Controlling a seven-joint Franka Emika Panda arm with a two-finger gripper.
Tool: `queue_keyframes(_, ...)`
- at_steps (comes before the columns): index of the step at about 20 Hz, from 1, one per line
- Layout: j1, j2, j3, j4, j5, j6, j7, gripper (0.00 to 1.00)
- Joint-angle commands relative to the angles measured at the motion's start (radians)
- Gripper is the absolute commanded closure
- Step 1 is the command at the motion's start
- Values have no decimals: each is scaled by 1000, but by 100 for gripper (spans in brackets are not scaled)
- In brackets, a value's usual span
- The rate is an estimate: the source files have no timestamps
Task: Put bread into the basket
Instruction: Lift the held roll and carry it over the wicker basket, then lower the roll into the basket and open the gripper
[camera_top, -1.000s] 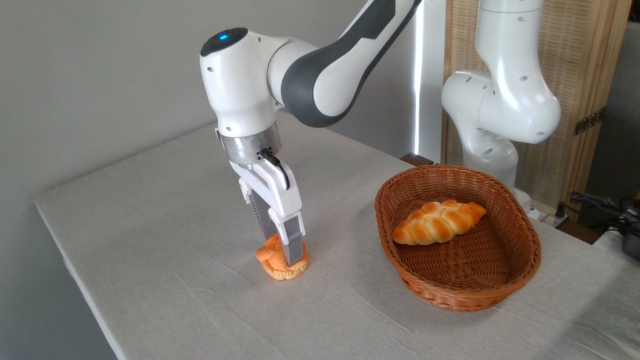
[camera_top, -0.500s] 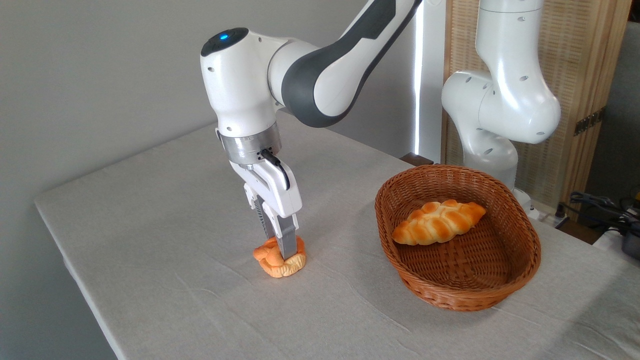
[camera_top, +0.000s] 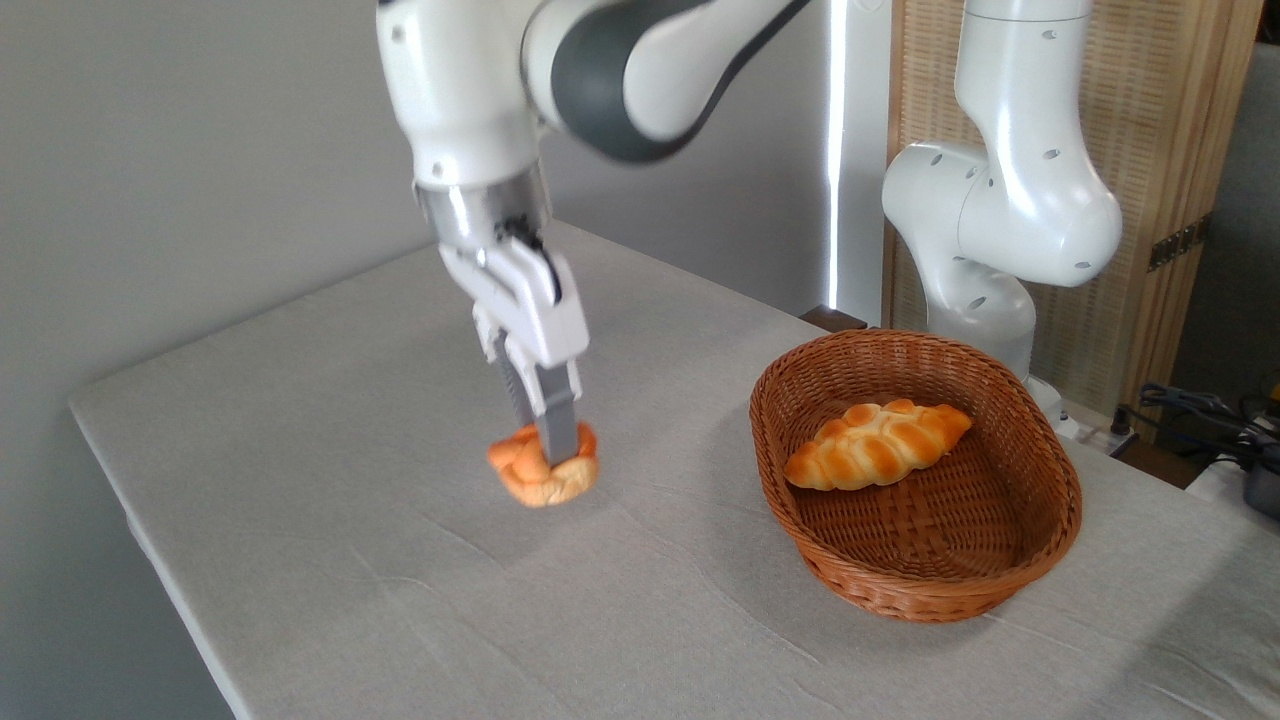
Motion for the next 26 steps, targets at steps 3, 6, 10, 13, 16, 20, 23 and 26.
queue_keyframes(3,74,-158,93,-61,6,-235,354,89)
queue_keyframes(6,87,-198,219,-64,9,-275,528,88)
queue_keyframes(10,87,-204,323,-81,94,-316,728,78)
queue_keyframes(13,87,-206,325,-138,147,-328,779,66)
queue_keyframes(16,87,-198,326,-182,147,-324,780,17)
queue_keyframes(20,85,-184,326,-193,147,-322,780,6)
queue_keyframes(23,83,-183,326,-196,147,-318,779,4)
queue_keyframes(26,83,-183,326,-196,147,-314,777,3)
